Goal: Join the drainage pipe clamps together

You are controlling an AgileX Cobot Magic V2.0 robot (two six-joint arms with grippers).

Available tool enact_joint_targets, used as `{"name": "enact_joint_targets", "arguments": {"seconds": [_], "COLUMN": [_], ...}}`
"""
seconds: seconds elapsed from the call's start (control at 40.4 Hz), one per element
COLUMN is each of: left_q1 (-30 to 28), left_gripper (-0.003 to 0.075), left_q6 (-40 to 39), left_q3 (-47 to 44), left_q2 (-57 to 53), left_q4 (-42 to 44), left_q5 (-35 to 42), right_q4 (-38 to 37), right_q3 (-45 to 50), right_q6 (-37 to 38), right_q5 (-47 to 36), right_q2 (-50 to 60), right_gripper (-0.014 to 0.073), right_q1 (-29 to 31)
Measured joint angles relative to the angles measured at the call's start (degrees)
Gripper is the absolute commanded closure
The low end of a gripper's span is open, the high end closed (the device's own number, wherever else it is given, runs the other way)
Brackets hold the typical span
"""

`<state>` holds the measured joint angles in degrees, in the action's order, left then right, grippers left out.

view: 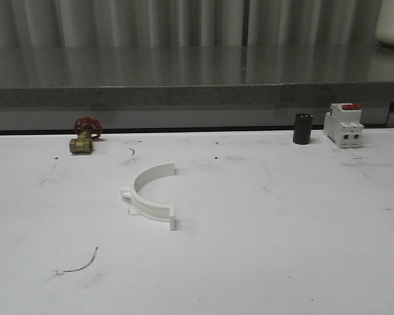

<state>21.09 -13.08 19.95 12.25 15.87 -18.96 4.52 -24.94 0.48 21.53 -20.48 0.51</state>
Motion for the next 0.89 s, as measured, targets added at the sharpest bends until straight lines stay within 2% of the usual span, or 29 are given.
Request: {"name": "enact_joint_targets", "arguments": {"seconds": [0.198,0.322,0.892], "left_q1": [0.0,0.0,0.0], "left_gripper": [0.0741,0.0741,0.0741], "left_q6": [0.0,0.0,0.0], "left_q3": [0.0,0.0,0.0], "left_q2": [0.0,0.0,0.0], "left_q4": [0.0,0.0,0.0], "left_q5": [0.0,0.0,0.0], "right_q4": [0.0,0.0,-1.8], "right_q3": [0.0,-1.9,-32.9], "right_q6": [0.0,0.0,0.0], "right_q5": [-0.1,0.6,15.2], "right_q2": [-0.8,-5.2,-53.6], "right_gripper": [-0.0051,-0.0051,-0.0051], "right_q1": [0.0,0.0,1.0]}}
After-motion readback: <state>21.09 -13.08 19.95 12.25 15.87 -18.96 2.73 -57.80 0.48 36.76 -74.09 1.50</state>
